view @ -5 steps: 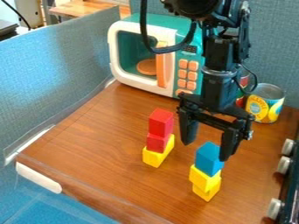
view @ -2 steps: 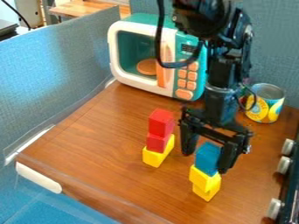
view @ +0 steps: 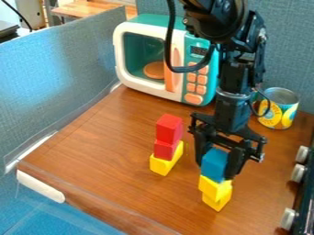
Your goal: Put the blue cube on top of the red cube
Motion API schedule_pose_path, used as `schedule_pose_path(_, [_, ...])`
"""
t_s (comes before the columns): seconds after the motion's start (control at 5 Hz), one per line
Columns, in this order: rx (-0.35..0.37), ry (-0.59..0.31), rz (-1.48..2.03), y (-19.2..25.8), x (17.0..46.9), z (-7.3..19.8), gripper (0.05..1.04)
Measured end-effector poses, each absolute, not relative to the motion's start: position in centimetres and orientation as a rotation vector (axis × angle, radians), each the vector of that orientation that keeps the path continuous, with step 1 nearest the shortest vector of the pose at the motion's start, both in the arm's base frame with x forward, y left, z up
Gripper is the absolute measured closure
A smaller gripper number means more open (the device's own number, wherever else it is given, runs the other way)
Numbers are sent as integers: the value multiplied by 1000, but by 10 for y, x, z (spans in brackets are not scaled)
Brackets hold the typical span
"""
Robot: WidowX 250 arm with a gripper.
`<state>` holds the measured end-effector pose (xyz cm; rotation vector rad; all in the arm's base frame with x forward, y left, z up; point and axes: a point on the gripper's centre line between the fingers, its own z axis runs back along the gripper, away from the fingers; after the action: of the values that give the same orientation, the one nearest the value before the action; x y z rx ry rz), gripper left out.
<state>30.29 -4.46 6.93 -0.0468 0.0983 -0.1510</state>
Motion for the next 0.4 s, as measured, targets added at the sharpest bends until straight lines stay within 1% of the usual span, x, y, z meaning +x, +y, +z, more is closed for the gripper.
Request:
schedule_pose_path(0.2, [-56, 100, -161, -46, 303, 70, 476])
schedule_pose_path(0.4, [-66, 111, -162, -47, 301, 72, 477])
